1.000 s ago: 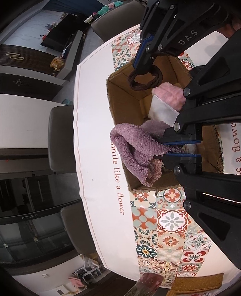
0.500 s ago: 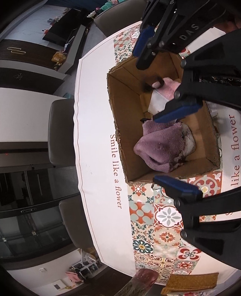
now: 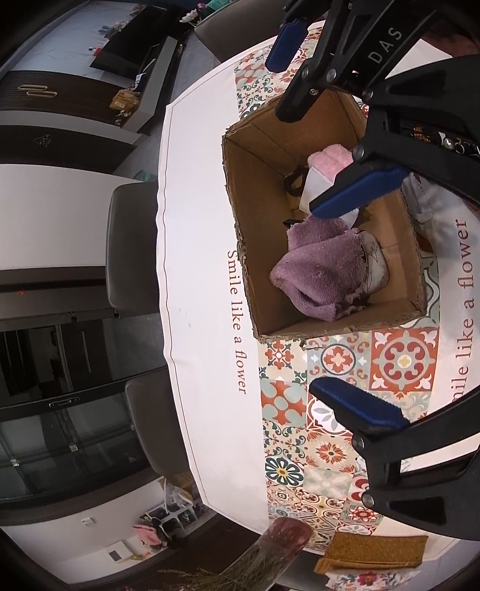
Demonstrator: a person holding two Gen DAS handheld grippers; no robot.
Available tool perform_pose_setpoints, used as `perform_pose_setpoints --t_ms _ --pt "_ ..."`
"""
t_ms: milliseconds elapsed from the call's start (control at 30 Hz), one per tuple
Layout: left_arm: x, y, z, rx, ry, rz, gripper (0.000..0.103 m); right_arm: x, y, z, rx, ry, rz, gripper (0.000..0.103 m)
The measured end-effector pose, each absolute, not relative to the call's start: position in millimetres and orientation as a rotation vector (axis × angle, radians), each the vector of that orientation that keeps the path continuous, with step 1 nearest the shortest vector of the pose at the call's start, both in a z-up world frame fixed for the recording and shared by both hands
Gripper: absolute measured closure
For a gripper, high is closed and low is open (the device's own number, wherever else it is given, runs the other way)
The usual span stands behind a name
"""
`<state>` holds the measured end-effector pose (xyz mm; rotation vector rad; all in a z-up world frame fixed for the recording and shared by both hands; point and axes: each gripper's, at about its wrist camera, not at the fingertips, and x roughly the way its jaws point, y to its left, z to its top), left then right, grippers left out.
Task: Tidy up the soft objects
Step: 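Withdraw both tools from the box toward the scarf and white cloth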
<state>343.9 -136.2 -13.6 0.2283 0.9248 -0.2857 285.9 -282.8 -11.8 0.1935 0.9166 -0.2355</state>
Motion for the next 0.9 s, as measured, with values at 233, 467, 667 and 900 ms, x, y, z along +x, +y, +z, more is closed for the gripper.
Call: perform_pose_setpoints --t_ms 233,467,667,900 --pt "331.6 -132.1 -4.7 0.227 0.914 -0.274 0.008 273.7 -282.0 -3.5 0.195 0.902 -0.248 0.038" --pt "312.9 -126.0 9.7 0.227 0.875 -0.249 0.003 255.2 -281.9 10.6 0.188 0.871 -0.279 0.028" --pt "292.4 -119.2 19.1 0.216 0.841 -0.228 0.000 234.0 -285.6 21.8 0.199 0.839 -0.322 0.026" --pt "273.1 -117.1 20.1 0.220 0.838 -0.227 0.000 213.2 -284.9 23.6 0.202 0.835 -0.337 0.026"
